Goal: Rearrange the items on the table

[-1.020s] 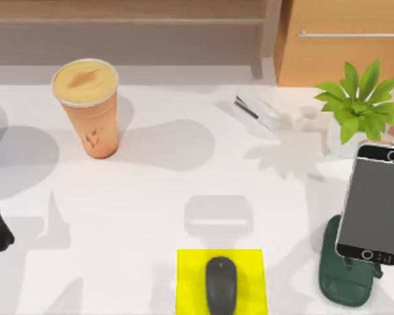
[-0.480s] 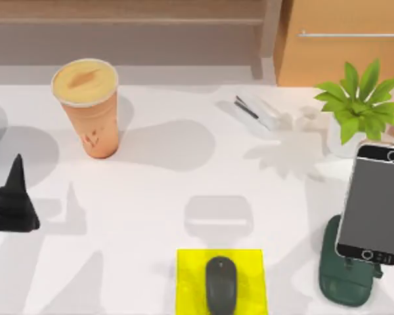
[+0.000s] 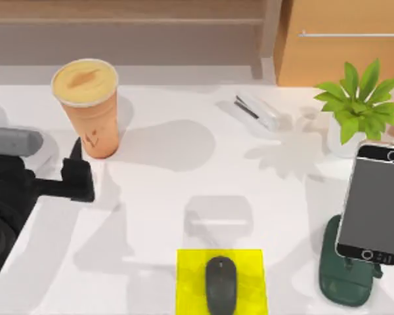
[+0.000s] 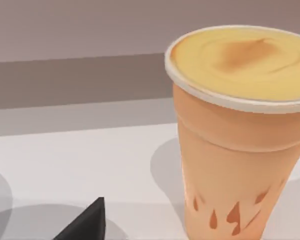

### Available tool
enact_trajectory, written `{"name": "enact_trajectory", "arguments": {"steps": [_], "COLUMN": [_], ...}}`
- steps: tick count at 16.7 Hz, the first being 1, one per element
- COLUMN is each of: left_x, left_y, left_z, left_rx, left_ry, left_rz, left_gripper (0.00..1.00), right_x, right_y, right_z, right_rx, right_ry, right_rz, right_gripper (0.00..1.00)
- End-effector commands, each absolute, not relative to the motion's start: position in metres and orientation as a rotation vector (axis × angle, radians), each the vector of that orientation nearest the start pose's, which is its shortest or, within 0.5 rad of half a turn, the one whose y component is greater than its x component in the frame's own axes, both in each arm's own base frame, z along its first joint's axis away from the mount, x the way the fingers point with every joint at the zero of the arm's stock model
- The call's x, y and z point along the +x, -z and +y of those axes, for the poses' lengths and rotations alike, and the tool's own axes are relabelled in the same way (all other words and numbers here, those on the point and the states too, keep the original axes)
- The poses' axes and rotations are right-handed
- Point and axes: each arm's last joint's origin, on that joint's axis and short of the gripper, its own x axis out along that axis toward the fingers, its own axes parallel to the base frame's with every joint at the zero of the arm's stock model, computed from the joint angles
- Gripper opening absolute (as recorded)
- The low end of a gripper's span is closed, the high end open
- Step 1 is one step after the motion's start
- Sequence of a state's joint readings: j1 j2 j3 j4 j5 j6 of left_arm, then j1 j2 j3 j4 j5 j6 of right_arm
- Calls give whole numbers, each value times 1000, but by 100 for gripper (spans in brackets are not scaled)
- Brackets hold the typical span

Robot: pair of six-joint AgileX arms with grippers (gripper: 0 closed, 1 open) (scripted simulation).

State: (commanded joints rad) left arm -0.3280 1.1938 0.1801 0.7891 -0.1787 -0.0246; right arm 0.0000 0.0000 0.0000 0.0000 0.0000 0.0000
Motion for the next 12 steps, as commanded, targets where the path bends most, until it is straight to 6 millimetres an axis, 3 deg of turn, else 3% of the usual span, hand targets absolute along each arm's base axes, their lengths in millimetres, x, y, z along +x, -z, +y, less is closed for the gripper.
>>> {"name": "enact_trajectory", "arguments": {"steps": [6, 12], "left_x": [240, 273], "left_y": [-105, -79], "left_z": [-96, -112], "left_rx": [33, 0], "left_ry": [112, 42], "left_rz": [226, 125], "left_gripper": [100, 100], "right_x": [106, 106], "right_y": [-160, -160], "right_z": [-1, -1], "right_rx": [0, 0], "right_ry": [0, 0], "right_rz": [0, 0], "right_gripper": [100, 100]}}
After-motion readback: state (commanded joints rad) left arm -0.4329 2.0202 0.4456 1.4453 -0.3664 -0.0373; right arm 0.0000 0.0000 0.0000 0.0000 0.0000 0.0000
